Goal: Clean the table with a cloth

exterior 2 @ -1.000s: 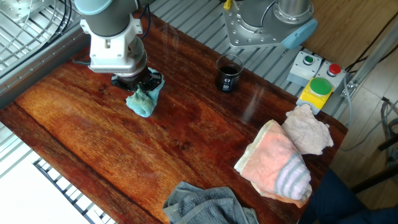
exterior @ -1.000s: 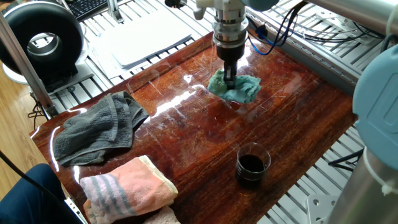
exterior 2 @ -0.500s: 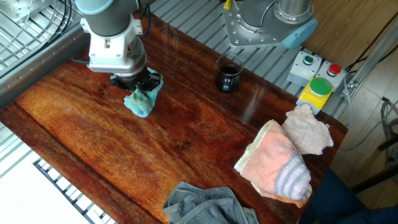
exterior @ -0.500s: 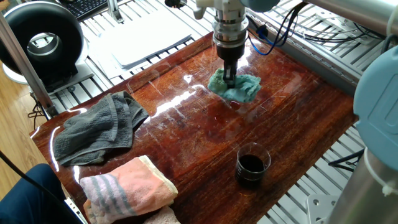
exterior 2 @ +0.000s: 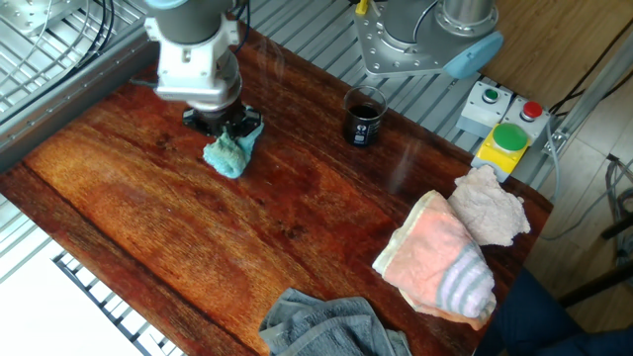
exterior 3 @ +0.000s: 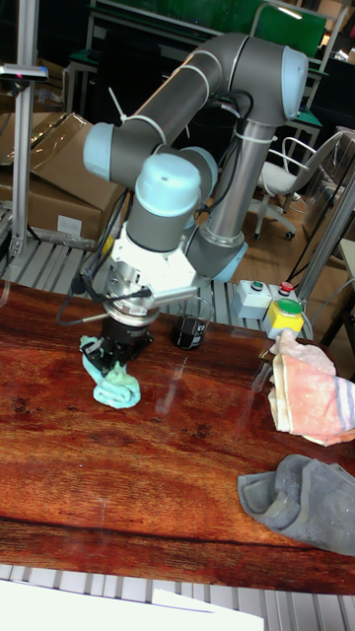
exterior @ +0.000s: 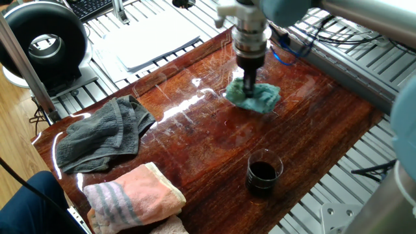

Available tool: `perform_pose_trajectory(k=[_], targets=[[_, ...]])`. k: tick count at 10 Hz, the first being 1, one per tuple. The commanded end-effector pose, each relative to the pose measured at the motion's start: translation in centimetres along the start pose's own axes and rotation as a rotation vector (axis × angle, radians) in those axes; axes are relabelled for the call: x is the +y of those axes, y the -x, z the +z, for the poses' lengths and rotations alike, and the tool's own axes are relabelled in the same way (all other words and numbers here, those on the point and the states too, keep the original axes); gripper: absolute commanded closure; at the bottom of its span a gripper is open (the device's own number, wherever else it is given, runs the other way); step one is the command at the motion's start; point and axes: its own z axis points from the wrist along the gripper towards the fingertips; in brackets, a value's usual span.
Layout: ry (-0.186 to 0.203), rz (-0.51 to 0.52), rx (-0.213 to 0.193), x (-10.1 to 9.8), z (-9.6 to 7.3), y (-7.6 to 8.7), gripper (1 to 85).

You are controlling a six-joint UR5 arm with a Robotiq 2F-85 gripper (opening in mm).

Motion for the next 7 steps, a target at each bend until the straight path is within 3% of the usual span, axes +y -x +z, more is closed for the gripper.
perform_pose_trajectory(k=[1,4,7], targets=[[-0.006,-0.032,-0.026,0.6,1.8,-1.9,84.3],[0.004,-0.003,-0.059,1.2,3.3,-1.2,84.3],[0.064,0.059,-0.063,3.3,3.8,-0.6,84.3]])
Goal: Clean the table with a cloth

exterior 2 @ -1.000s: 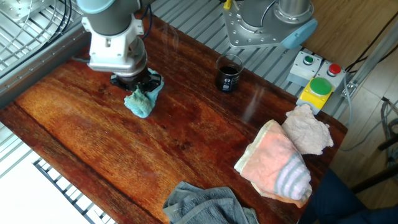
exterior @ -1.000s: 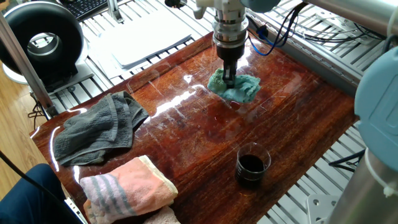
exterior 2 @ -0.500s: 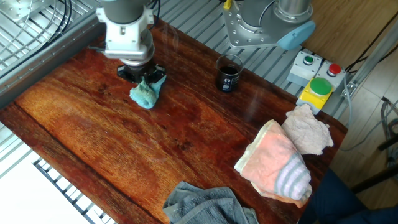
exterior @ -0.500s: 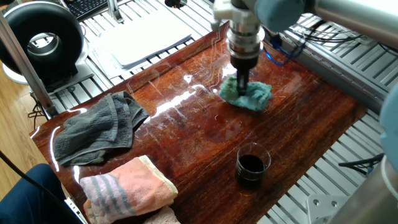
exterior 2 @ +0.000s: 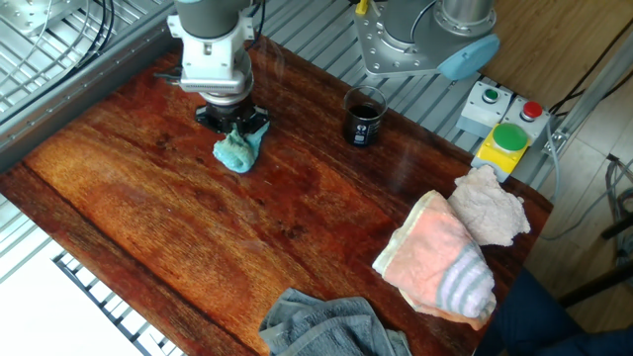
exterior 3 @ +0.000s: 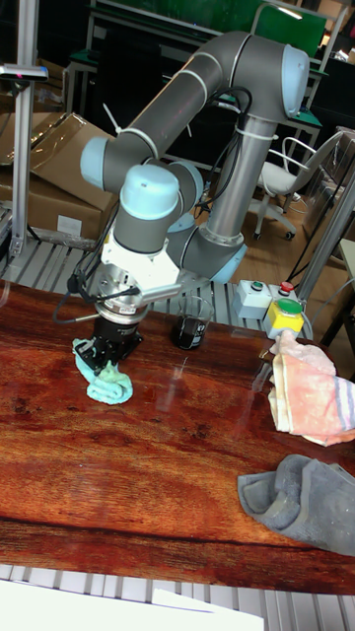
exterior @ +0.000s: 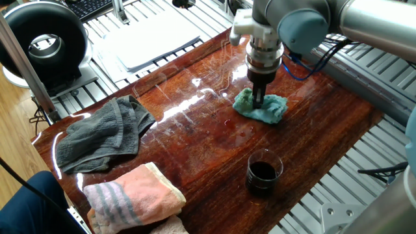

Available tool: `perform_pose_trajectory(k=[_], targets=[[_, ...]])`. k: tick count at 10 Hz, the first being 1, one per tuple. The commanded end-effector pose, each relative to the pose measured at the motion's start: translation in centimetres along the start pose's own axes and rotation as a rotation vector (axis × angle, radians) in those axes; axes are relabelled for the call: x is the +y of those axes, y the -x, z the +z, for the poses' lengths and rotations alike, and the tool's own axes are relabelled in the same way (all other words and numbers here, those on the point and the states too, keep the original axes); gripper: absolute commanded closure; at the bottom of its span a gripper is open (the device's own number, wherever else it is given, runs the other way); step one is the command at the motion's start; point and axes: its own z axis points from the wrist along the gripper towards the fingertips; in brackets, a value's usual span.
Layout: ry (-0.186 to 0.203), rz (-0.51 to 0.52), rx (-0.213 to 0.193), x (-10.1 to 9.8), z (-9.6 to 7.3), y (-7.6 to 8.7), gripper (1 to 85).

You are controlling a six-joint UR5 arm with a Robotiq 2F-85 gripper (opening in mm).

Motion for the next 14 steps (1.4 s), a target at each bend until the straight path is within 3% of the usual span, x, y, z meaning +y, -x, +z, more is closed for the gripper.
perform_pose_trajectory(k=[1,2,5,7,11,14], targets=[[0.065,0.069,-0.016,2.1,0.6,0.5,84.3],[0.096,0.095,-0.01,3.0,0.6,0.5,84.3],[0.143,0.121,0.008,4.0,-0.1,0.5,84.3],[0.216,0.141,0.019,5.0,-1.2,0.6,84.3],[0.214,0.205,0.003,7.2,-0.5,2.6,84.3],[0.253,0.232,-0.003,8.5,-0.7,3.1,84.3]])
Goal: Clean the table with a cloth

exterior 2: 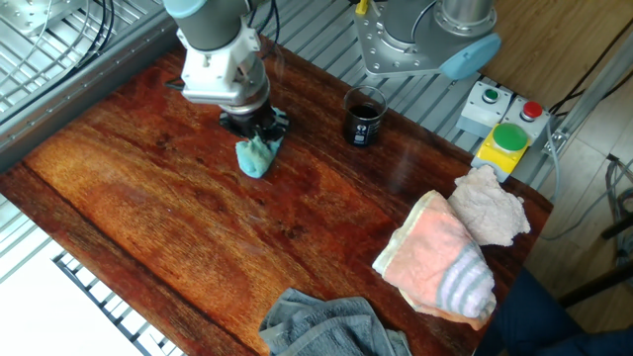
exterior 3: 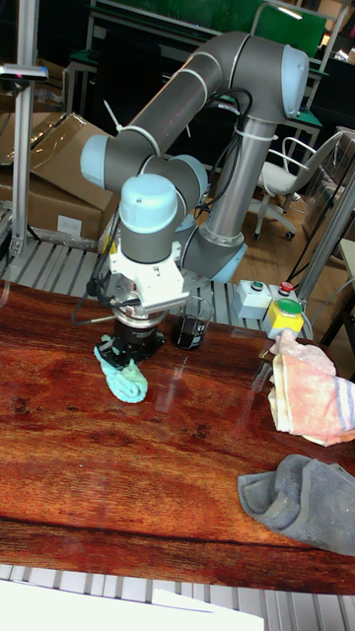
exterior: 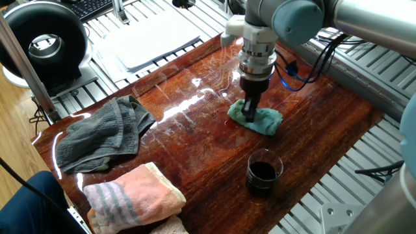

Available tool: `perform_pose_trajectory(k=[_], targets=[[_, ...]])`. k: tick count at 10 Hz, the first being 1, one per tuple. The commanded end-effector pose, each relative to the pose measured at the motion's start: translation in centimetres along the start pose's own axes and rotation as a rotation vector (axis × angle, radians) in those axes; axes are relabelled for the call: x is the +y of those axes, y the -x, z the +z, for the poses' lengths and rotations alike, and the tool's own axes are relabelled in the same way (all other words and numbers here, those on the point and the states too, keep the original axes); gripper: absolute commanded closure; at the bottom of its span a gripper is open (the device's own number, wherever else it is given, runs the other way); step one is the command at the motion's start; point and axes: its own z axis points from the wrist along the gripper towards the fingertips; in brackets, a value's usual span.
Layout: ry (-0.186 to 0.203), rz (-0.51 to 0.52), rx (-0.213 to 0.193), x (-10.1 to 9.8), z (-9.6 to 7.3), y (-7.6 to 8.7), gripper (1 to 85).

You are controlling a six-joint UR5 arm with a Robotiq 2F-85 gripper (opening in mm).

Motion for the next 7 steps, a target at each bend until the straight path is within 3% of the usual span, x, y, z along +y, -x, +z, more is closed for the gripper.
perform_pose_trajectory(k=[1,3,5,7], targets=[[0.068,0.048,-0.012,2.1,-0.2,0.6,84.3],[0.123,0.094,-0.016,3.6,-0.6,1.1,84.3],[0.154,0.129,-0.022,4.9,-0.7,1.8,84.3],[0.148,0.18,-0.032,6.3,-0.1,2.8,84.3]])
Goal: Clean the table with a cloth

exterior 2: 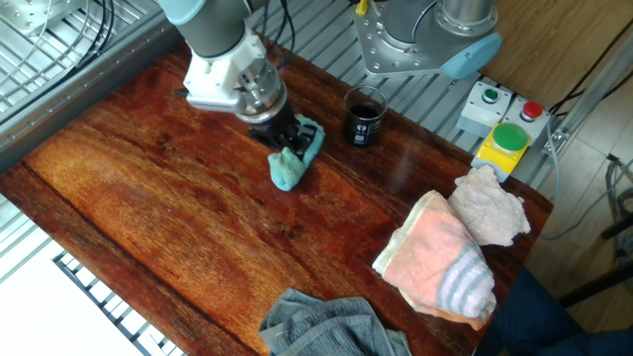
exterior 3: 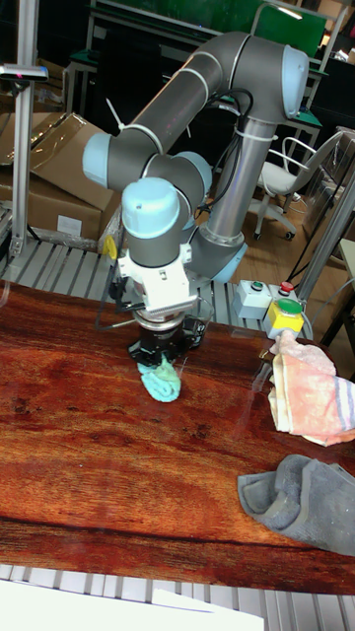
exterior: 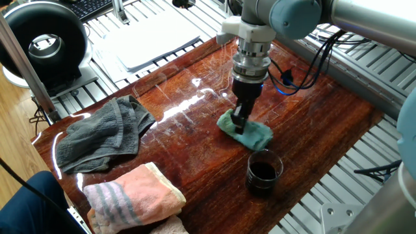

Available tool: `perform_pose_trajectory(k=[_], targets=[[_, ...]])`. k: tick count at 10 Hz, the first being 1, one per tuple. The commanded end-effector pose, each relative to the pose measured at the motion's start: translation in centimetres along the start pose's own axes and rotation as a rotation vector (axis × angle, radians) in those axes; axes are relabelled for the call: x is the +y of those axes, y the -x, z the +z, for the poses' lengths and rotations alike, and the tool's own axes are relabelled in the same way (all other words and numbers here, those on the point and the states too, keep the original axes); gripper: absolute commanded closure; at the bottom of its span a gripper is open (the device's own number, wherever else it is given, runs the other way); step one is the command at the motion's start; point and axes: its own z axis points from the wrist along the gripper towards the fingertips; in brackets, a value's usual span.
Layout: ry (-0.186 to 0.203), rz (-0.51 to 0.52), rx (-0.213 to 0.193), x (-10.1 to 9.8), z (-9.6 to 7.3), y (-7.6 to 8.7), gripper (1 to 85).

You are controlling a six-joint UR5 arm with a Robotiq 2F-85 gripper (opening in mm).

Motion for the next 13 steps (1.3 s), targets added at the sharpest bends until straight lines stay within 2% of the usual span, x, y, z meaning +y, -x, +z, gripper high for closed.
perform_pose_trajectory(k=[1,3,4,5,7,9,10,13], targets=[[0.042,0.072,-0.015,2.5,0.4,1.1,84.3],[0.12,0.132,-0.003,4.7,-0.1,1.0,84.3],[0.098,0.117,-0.008,4.0,-0.1,1.1,84.3],[0.06,0.081,-0.01,2.6,-0.3,1.0,84.3],[-0.082,-0.04,-0.01,-2.4,-1.3,1.0,84.3],[-0.152,-0.11,0.004,-5.2,-2.7,1.1,84.3],[-0.169,-0.13,0.008,-5.9,-3.1,1.4,84.3],[-0.288,-0.276,0.026,-10.5,-4.9,2.5,84.3]])
